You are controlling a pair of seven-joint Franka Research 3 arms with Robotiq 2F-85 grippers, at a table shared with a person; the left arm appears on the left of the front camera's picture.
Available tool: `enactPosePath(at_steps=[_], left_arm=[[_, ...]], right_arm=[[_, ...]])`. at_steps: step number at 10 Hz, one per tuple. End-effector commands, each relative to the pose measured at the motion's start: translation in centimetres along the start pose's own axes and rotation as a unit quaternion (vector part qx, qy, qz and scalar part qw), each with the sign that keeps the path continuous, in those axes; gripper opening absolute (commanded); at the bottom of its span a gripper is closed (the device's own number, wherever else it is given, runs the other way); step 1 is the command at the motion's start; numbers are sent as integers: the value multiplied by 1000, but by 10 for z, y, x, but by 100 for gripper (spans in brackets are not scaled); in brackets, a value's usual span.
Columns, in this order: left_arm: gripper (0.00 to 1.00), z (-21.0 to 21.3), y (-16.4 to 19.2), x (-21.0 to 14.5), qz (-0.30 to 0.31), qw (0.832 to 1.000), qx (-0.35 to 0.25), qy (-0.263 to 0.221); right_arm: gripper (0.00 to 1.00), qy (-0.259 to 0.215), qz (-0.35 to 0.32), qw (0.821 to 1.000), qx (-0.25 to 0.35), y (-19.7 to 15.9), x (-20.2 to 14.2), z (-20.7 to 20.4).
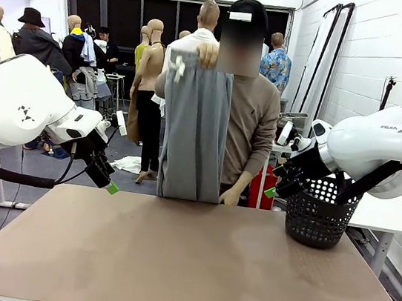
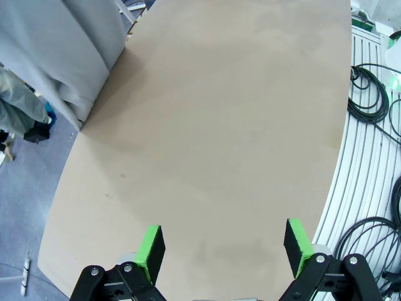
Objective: Fold the training pants.
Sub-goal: Grab both ends of the Training pants handed by a person.
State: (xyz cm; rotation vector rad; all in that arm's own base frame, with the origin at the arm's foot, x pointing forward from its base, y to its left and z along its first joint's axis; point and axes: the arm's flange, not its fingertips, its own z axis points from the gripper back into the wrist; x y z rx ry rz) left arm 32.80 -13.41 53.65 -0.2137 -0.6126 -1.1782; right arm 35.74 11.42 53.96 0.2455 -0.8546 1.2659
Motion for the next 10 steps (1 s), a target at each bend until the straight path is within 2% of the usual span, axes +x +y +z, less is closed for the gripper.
enactPosePath(at_steps=[1,10], left_arm=[[100,-1,1,-2,0,1000,-6,-2],[100,-1,1,-2,0,1000,-6,-2]], right_arm=[[100,-9,-3,1000,9,-1,-1,-2],[100,-9,-3,1000,9,-1,-1,-2]])
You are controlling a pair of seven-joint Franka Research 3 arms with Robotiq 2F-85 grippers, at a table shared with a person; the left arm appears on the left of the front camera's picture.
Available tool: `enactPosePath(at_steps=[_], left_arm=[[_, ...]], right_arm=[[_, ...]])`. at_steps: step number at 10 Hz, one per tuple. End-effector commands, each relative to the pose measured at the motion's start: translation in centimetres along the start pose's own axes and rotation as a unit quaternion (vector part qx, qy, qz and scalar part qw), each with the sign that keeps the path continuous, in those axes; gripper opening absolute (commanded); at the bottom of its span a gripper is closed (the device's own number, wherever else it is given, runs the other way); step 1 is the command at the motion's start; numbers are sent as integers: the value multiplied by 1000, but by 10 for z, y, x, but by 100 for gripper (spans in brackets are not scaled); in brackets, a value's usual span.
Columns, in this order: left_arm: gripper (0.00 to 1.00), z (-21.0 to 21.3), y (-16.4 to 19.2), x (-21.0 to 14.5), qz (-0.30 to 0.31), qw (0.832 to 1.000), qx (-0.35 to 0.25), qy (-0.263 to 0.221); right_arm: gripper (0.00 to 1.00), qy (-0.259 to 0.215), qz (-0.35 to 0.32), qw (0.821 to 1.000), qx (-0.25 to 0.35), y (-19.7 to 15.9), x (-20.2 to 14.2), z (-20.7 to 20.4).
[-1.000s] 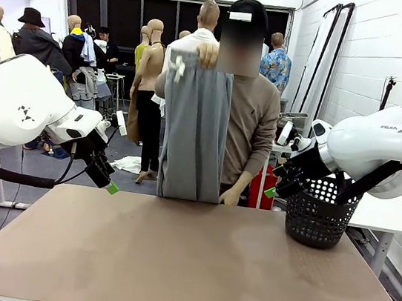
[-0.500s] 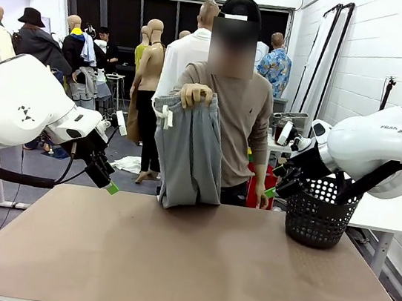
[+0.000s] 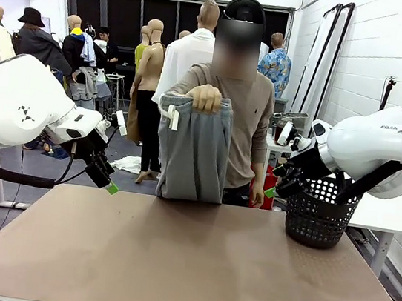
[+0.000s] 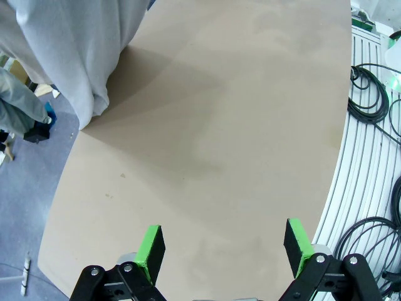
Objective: Fold the training pants.
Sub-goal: Grab both ends of the Training pants handed by a person.
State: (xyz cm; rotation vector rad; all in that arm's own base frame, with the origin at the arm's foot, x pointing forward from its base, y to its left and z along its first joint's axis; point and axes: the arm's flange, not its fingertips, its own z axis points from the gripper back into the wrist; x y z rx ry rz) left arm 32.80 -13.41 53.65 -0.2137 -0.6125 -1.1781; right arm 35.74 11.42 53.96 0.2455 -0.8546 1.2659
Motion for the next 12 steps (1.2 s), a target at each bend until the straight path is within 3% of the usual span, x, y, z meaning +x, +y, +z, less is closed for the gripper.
enactPosePath(at_steps=[1,12], left_arm=[[100,-1,1,-2,0,1000,-6,-2],[100,-1,1,-2,0,1000,-6,-2]], right_arm=[[100,-9,-3,1000,9,-1,-1,-2],[100,-9,-3,1000,9,-1,-1,-2]])
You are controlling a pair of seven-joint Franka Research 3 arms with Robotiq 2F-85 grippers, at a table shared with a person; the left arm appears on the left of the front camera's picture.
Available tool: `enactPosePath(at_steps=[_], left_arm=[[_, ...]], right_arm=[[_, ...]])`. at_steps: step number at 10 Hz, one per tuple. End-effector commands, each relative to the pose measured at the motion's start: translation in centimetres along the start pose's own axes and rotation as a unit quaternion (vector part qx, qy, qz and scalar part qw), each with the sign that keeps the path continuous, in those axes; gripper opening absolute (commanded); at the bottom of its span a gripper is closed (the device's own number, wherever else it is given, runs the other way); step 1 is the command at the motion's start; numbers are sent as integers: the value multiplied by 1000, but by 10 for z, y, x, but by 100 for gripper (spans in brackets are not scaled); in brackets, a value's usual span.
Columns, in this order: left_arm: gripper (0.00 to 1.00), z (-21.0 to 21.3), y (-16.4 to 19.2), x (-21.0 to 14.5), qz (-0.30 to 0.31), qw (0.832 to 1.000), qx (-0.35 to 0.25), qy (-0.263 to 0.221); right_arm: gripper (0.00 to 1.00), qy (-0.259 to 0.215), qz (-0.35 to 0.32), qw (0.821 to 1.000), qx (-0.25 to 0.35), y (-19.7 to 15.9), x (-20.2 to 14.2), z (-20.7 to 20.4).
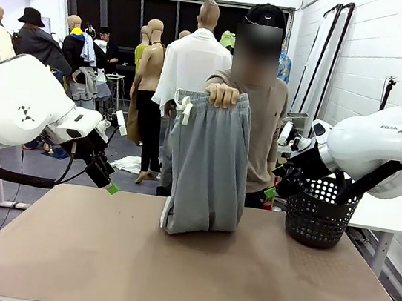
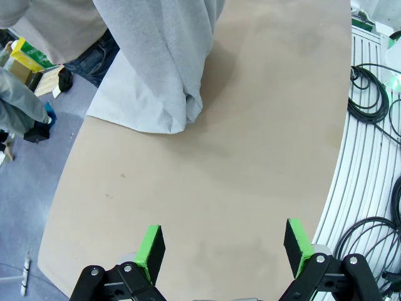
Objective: Fold the training pants.
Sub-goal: Grab both ends of the Training pants handed by a person.
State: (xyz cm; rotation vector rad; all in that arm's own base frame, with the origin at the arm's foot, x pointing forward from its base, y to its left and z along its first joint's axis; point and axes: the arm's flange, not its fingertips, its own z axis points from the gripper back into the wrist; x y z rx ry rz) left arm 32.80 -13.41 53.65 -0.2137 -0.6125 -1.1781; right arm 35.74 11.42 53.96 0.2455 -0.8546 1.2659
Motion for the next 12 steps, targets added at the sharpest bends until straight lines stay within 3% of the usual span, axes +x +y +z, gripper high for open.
enactPosePath(at_steps=[1,12], left_arm=[[100,-1,1,-2,-1,1000,-6,-2],[100,0,3,2,-9,1000,3,1]], right_arm=[[100,-9,-3,1000,9,-1,-1,-2],[100,-5,8,1000,3,-2,0,0]])
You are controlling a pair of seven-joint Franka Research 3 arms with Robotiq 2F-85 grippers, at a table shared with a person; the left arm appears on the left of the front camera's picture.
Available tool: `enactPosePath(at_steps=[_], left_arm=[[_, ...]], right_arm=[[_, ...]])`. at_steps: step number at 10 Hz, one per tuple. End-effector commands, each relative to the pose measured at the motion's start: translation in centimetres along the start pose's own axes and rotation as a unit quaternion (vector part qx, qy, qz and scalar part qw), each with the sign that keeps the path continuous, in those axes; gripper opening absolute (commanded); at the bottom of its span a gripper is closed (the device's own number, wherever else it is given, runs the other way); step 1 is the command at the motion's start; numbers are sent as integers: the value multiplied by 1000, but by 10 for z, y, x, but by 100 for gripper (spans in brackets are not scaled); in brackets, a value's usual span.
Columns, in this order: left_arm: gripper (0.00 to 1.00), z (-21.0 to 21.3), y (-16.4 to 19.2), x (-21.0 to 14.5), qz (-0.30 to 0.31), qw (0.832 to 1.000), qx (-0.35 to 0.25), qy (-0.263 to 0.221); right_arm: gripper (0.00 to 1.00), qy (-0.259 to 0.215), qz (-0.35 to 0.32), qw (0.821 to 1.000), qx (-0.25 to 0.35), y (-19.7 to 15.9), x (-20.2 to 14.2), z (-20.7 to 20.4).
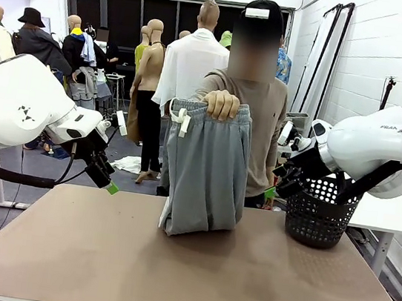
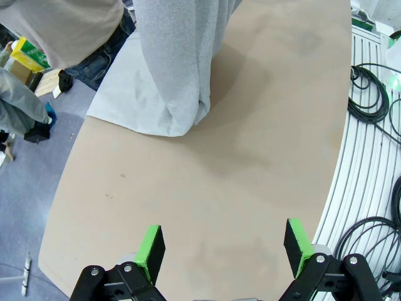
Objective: Fold the training pants.
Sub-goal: Grab both ends of the Training pants handed by a person.
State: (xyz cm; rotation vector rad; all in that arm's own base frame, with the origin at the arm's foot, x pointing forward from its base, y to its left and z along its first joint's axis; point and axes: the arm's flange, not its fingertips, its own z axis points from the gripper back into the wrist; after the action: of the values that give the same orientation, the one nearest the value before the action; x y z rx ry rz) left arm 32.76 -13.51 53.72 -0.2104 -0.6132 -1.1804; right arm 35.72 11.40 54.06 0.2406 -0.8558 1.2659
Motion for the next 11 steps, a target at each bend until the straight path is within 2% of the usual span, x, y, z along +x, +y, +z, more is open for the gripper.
enactPosePath(at_steps=[1,4,6,9,11], left_arm=[[100,-1,8,4,-13,1000,5,-6],[100,-4,18,12,-48,998,13,-46],[100,-9,23,14,-82,993,-15,-88],[100,-19,29,12,-138,979,-59,-136],[100,-23,32,8,-147,968,-102,-178]], right_arm=[[100,-10,11,1000,3,-7,1,-1],[100,-47,37,998,22,-21,6,0],[100,-74,59,994,50,-29,4,-1],[100,-122,90,987,48,-39,-3,-8],[100,-144,102,983,57,-40,-4,-13]])
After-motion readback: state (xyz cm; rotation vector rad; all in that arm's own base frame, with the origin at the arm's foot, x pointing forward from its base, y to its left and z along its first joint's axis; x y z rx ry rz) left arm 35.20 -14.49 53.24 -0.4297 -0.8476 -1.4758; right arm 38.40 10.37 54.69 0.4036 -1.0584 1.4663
